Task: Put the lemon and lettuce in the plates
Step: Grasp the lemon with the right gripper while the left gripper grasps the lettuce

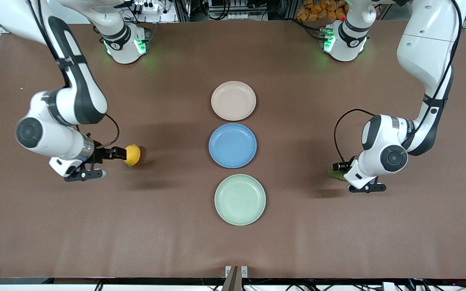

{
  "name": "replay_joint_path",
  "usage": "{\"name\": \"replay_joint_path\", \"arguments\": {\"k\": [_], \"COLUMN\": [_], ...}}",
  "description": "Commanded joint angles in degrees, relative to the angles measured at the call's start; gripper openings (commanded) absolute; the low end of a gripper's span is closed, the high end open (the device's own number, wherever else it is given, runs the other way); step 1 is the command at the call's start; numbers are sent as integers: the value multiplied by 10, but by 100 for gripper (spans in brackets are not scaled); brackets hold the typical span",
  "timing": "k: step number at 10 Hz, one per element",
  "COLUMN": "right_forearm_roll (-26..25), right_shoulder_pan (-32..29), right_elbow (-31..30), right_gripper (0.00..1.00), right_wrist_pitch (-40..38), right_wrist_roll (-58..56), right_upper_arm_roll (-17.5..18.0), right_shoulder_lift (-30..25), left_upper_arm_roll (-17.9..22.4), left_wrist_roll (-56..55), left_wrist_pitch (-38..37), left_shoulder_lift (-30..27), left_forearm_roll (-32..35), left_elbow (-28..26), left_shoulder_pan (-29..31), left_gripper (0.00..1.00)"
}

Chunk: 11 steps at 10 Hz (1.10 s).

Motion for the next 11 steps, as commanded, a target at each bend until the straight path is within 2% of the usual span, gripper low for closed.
{"name": "replay_joint_path", "arguments": {"k": [1,2,3,4,5,6,8,11], "right_forearm_roll": [13,17,23,29,36,53,54,54], "right_shoulder_pan": [-12,-11,-11,-7,-1,1,5,5], "right_elbow": [-25,-29,-29,-29,-29,-29,-30,-36], "right_gripper": [100,100,100,100,100,100,100,100], "right_wrist_pitch": [41,46,51,54,55,58,65,60], "right_wrist_roll": [4,4,5,5,5,5,6,13], "right_upper_arm_roll": [3,3,3,3,4,5,11,10], "right_shoulder_lift": [24,31,38,42,55,58,77,80], "left_upper_arm_roll": [-2,-2,-2,-2,-2,-2,-2,-16], "left_wrist_roll": [-14,-14,-16,-17,-18,-18,-21,-34], "left_wrist_pitch": [15,29,42,44,44,43,43,41], "left_shoulder_lift": [19,25,31,32,30,30,22,-18], "left_forearm_roll": [10,9,9,8,9,8,8,3], "left_elbow": [14,14,14,16,16,18,24,25], "left_shoulder_pan": [6,9,9,9,10,12,12,8], "left_gripper": [66,55,52,44,17,0,0,0]}}
